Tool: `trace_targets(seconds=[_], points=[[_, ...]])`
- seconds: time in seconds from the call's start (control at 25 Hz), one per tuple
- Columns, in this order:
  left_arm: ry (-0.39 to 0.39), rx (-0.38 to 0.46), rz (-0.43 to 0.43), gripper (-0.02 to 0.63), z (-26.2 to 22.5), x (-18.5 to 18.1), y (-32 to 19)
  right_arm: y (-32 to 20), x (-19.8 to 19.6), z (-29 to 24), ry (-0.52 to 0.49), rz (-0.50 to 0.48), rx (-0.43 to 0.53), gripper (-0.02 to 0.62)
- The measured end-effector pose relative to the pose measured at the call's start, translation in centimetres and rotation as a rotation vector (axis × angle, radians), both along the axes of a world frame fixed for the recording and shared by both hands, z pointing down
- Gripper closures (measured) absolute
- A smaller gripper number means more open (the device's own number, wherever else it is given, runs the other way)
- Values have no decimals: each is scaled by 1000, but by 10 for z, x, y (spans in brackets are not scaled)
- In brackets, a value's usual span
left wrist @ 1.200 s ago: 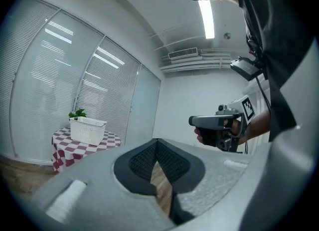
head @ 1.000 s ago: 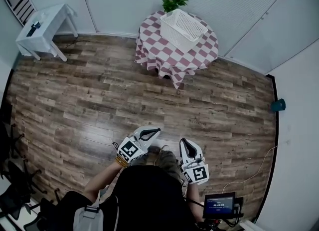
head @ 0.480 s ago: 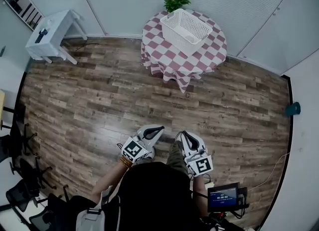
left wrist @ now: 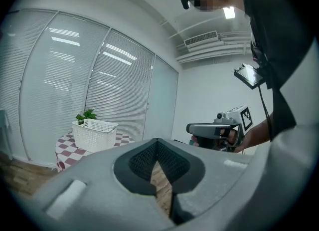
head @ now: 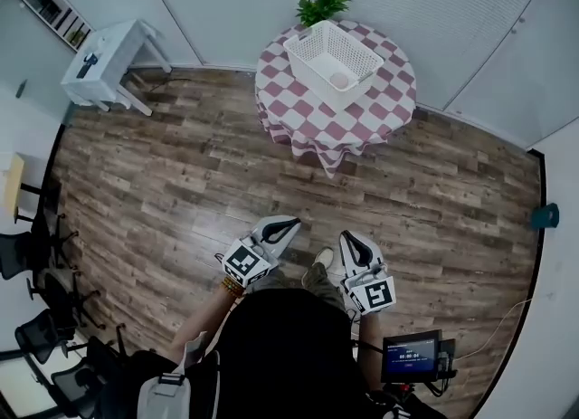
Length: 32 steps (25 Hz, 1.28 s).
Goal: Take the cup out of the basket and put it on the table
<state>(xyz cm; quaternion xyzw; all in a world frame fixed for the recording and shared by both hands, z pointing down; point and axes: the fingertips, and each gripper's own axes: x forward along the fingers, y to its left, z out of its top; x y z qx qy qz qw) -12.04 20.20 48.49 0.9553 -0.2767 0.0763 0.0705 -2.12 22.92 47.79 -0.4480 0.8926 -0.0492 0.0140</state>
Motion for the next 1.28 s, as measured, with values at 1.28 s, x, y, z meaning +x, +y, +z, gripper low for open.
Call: trace_targets(seconds=[1.28], points=[[38,-31,104,601,15,107,-198,-182,91,20,63,7,-113,583]])
